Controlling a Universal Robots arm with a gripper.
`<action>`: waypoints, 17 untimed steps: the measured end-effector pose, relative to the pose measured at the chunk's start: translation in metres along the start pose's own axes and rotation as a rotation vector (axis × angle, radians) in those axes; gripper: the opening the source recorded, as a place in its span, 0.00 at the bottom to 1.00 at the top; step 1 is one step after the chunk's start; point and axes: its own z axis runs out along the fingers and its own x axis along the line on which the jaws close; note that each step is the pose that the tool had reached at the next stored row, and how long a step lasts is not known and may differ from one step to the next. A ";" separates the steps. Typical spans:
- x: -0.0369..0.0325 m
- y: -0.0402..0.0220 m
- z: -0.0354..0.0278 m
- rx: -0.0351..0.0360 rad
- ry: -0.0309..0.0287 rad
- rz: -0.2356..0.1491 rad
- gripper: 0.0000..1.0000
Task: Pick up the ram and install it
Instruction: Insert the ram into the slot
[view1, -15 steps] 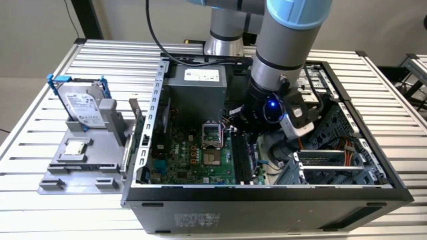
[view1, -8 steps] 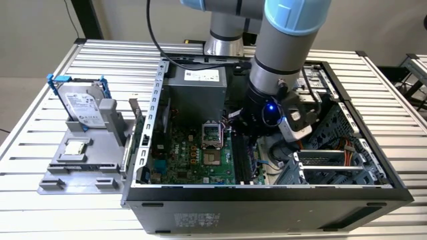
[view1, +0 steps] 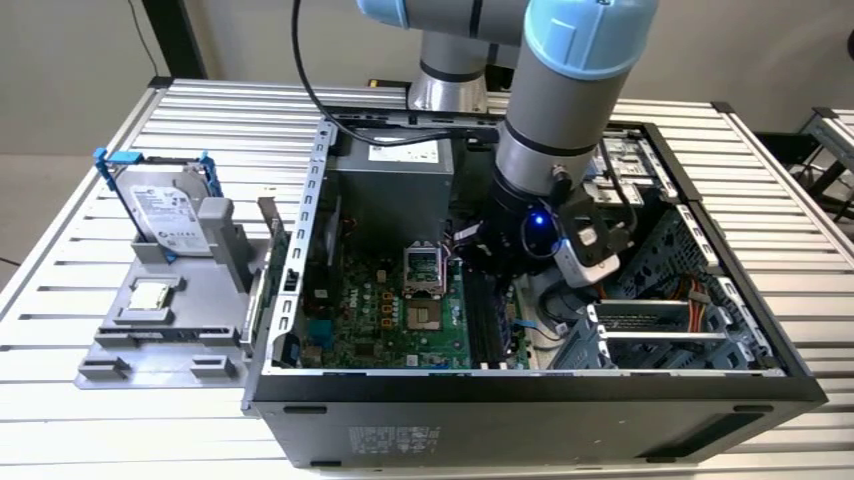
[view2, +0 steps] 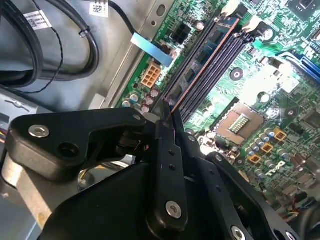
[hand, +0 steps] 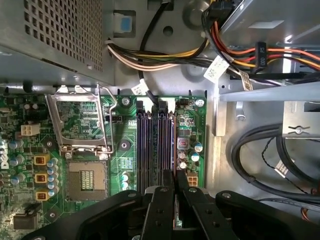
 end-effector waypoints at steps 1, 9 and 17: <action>0.0000 0.0000 0.0005 0.0000 0.0003 0.000 0.00; 0.0001 0.0000 0.0042 0.0006 0.0046 0.000 0.00; 0.0001 0.0000 0.0060 0.0002 0.0072 0.000 0.00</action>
